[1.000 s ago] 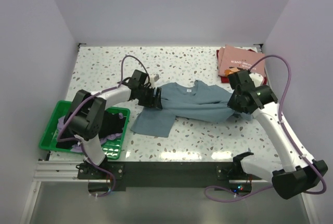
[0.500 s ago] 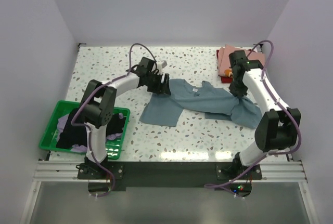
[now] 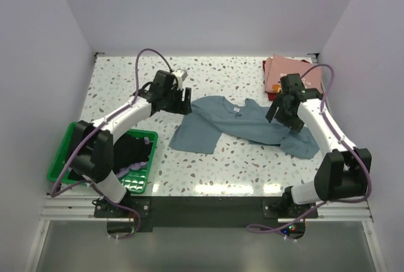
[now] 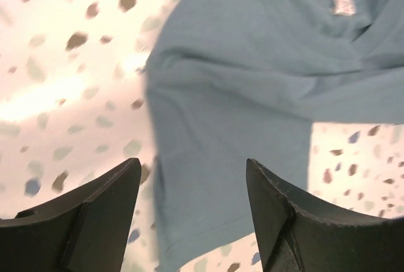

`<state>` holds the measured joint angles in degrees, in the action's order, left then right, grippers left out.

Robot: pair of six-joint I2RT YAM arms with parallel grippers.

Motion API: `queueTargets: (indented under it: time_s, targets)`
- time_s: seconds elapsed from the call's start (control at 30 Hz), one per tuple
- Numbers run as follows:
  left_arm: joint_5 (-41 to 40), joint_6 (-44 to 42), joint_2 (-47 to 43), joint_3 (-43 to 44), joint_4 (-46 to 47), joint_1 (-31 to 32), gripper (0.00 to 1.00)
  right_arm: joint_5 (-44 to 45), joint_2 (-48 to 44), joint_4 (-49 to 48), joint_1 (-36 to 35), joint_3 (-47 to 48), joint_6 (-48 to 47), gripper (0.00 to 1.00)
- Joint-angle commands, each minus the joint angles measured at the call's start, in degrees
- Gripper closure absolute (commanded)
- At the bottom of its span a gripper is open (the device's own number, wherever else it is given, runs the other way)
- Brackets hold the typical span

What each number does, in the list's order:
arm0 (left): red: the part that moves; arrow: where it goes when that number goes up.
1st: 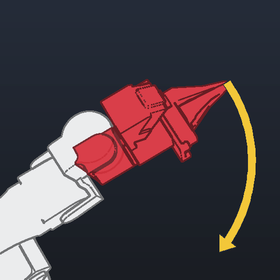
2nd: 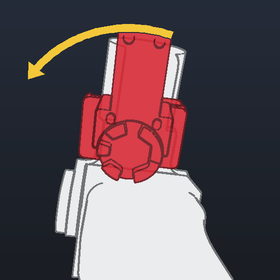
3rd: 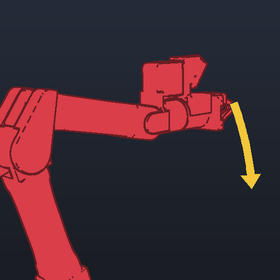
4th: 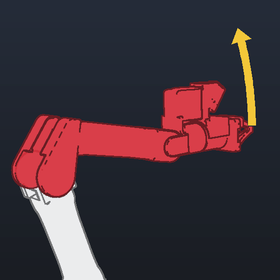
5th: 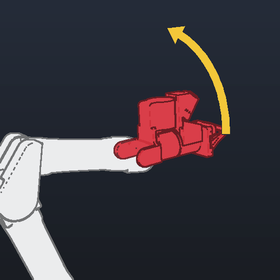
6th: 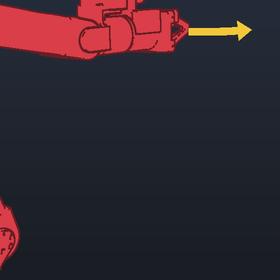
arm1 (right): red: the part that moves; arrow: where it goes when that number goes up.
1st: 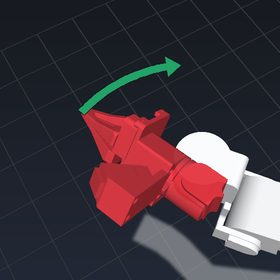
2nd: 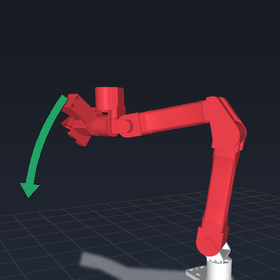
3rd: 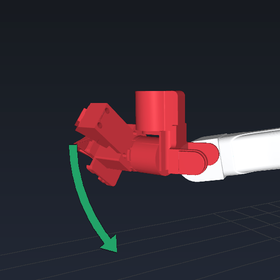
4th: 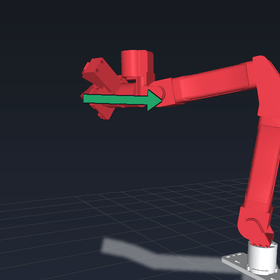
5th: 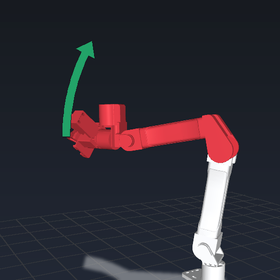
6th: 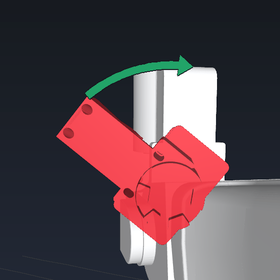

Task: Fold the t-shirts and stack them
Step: Flatten the tshirt out

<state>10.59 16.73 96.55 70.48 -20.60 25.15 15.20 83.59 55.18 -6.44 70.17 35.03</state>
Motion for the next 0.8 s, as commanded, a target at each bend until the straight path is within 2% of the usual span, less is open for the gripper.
queueTargets:
  time_s: [0.0,0.17,0.37,0.43,0.53,0.57,0.63,0.67,0.73,0.77]
  targets:
    - [-9.88,-2.4,-4.16,-6.12,-6.64,-0.36,0.28,-6.65,-5.7,-4.27,0.02,-4.42,2.41,0.15]
    - [-8.48,-1.62,-6.64,-10.71,-6.29,-0.36,0.31,-11.07,-8.71,-10.17,0.02,-13.56,5.14,0.15]
    - [-5.93,-0.56,-4.18,-11.94,-6.38,-1.15,0.31,-9.49,-3.8,-10.88,0.02,-14.19,4.97,0.15]
    - [-4.45,-0.47,-3.83,-12.29,-6.38,-1.85,0.31,-8.7,-0.99,-10.71,0.02,-12.96,4.7,0.18]
    - [-2.59,-0.91,-3.92,-12.65,-6.21,-2.29,0.31,-7.82,1.39,-10.79,-0.07,-11.2,4.61,0.37]
    - [-2.24,-1.0,-3.83,-12.82,-6.47,-2.29,0.31,-7.38,2.62,-10.62,-0.07,-10.68,4.53,0.49]
    - [-0.93,-1.17,-3.92,-13.17,-6.56,-2.29,0.31,-5.89,3.59,-10.09,0.02,-9.1,4.96,0.61]
    - [-0.57,-1.26,-4.26,-13.61,-6.47,-2.29,0.32,-5.36,4.73,-9.22,0.02,-8.48,5.31,0.73]
    - [-0.22,-1.0,-4.53,-14.23,-6.47,-2.29,0.33,-4.04,6.05,-8.34,0.11,-6.72,5.93,0.84]
    - [-0.22,-0.91,-4.71,-14.75,-6.38,-2.29,0.35,-3.69,6.67,-7.81,0.11,-6.28,6.19,0.94]
